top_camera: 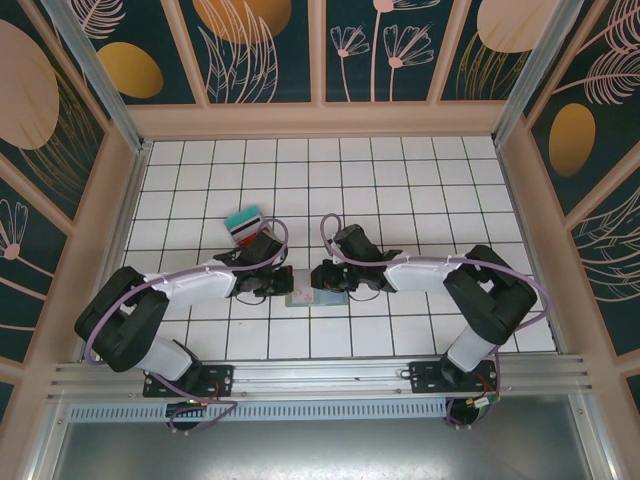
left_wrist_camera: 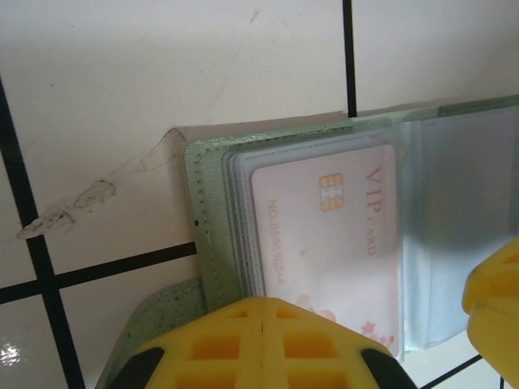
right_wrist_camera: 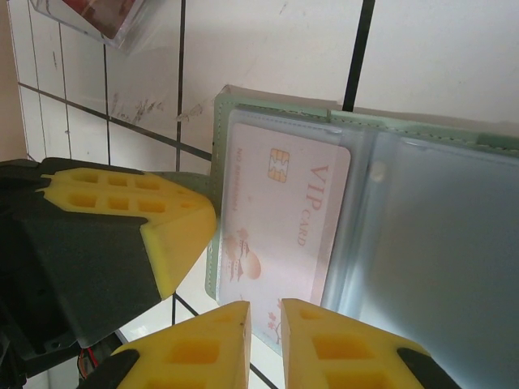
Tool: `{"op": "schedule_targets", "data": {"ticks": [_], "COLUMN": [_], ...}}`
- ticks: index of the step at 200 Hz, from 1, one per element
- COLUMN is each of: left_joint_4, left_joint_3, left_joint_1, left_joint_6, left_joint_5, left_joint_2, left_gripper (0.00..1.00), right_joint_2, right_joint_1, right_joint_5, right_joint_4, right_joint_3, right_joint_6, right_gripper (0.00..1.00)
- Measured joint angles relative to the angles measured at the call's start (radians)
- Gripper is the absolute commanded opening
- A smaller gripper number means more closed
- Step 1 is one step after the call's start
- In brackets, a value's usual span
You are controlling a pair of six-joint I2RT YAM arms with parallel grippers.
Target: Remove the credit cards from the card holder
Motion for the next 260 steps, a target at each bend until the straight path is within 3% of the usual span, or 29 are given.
{"op": "schedule_targets", "data": {"ticks": [260], "left_joint_4": [0.072], "left_joint_3": [-0.007], "left_joint_1": [-0.008], "left_joint_6": [-0.005], "left_joint_5": [0.058], "left_joint_2": [0.042], "left_gripper": [0.0], "right_joint_2": [-0.007], "right_joint_1": [-0.02], "right_joint_5": [-0.013], "right_joint_4": [0.008], "right_joint_3": [-0.068], "right_joint_6": [0.02], "right_gripper": [0.18]}}
